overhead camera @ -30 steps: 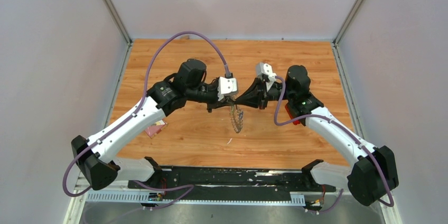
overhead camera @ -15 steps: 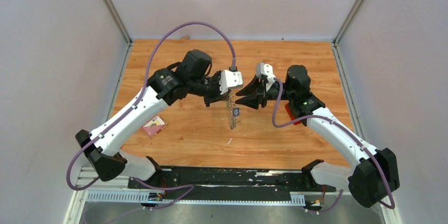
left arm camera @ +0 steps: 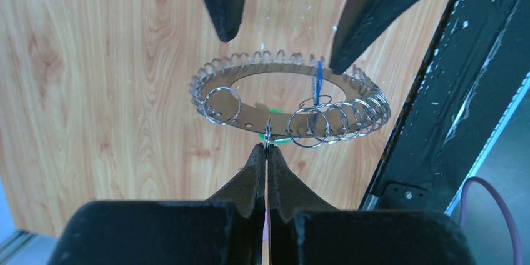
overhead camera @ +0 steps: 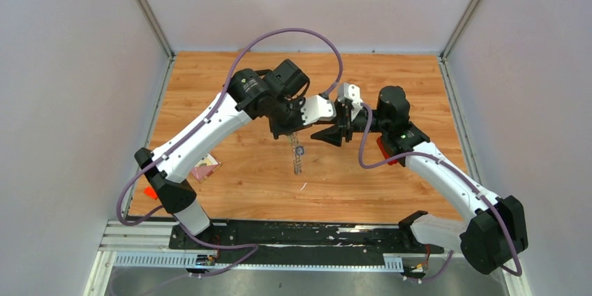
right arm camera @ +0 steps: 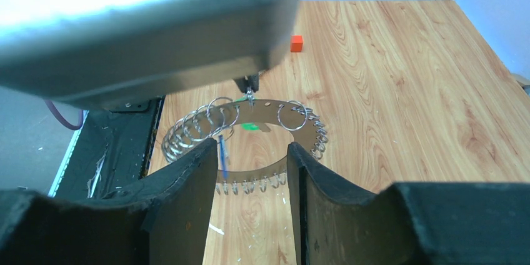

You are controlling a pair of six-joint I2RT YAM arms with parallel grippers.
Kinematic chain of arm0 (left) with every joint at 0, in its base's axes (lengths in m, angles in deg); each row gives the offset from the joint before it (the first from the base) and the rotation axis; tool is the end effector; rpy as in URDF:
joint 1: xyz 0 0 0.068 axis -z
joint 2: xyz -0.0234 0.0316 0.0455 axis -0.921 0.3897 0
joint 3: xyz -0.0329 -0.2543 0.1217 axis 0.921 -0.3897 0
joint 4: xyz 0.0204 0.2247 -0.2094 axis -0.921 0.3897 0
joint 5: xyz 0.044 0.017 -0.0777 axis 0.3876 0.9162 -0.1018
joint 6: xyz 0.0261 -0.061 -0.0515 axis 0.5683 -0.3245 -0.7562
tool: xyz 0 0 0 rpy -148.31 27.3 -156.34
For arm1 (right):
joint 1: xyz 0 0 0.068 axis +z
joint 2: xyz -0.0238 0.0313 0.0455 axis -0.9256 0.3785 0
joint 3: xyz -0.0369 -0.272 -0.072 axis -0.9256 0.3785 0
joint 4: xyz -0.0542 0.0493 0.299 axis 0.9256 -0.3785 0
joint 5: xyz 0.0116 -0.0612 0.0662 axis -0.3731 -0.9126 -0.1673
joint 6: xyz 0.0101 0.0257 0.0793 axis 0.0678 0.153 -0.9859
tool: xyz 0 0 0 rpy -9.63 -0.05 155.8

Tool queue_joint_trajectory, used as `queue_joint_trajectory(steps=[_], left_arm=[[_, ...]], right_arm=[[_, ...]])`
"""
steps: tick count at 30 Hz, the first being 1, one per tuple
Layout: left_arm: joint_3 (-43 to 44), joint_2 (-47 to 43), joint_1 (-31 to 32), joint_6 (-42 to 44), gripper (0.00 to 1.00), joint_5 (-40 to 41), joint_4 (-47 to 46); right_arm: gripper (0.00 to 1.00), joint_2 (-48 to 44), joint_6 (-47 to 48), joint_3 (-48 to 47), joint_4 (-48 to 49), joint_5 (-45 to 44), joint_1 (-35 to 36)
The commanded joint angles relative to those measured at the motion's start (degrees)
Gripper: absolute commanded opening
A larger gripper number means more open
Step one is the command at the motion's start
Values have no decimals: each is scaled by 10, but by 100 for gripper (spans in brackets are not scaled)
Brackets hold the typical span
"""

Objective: Put the keys on the keyring

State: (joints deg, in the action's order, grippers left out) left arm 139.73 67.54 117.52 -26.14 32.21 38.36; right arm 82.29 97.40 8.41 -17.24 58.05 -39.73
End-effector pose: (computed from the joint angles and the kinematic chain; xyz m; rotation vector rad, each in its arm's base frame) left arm 0.2286 -0.2937 0.3992 1.7160 2.0509 -0.3241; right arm 0.2557 0.2071 0.3221 -1.2399 1.2644 1.1021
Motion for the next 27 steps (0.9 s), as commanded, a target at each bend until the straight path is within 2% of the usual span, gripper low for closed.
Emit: queue_joint_trajectory(steps=[1,8,19,24,27], left_arm=[[57,17,3,7,0,57,74],[43,16,14,22,0,146,75],[44,50,30,63,0,284,133],[43,55,32,70,0,300,132],[56,45,32,77,0,268,120]], right_arm=[[45,-13,6,-12,10,-2,-5],[43,-4,-4,-7,22,-5,-6],[42,-1,2,-7,17,-11,-7],[42,-2,3,-7,16,-12,-7],[41,-2,3,-6,16,-11,-7]])
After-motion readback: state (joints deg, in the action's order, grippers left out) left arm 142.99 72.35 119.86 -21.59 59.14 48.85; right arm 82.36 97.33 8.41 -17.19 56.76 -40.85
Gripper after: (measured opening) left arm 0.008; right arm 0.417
